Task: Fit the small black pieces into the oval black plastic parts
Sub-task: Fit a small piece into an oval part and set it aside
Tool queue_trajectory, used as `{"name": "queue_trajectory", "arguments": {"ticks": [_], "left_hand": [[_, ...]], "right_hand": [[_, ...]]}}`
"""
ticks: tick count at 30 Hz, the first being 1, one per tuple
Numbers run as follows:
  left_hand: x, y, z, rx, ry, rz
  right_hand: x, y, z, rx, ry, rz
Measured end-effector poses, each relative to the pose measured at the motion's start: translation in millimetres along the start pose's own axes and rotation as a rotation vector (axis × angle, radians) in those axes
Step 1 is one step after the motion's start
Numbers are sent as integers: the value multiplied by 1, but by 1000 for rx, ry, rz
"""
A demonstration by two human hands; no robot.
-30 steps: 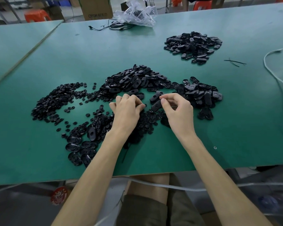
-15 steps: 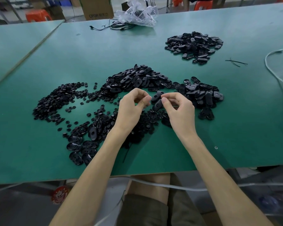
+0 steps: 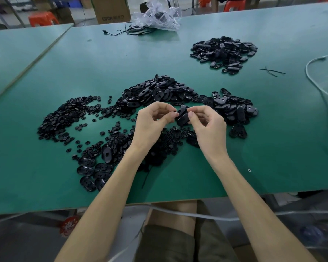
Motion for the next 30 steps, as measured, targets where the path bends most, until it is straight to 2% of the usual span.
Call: {"name": "queue_trajectory", "arguments": {"ticks": [14, 23, 30], "left_hand": [[-1, 0, 2, 43, -28, 8], [-5, 0, 3, 34, 40, 79], [-4, -1, 3, 43, -8, 67]], "right_hand": [[0, -2, 2, -11, 43, 4], [0, -2, 3, 9, 94, 22], [1, -2, 3, -9, 138, -33]]}}
Point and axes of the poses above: each hand's wrist, its own y-axis towards the middle knuckle, its own x-axis out of the back of the hand, z = x × y, the point moved 1 cm from there along y, towards the middle knuckle, and after that the axes turned 3 degrees about z, right-handed, at the moved point
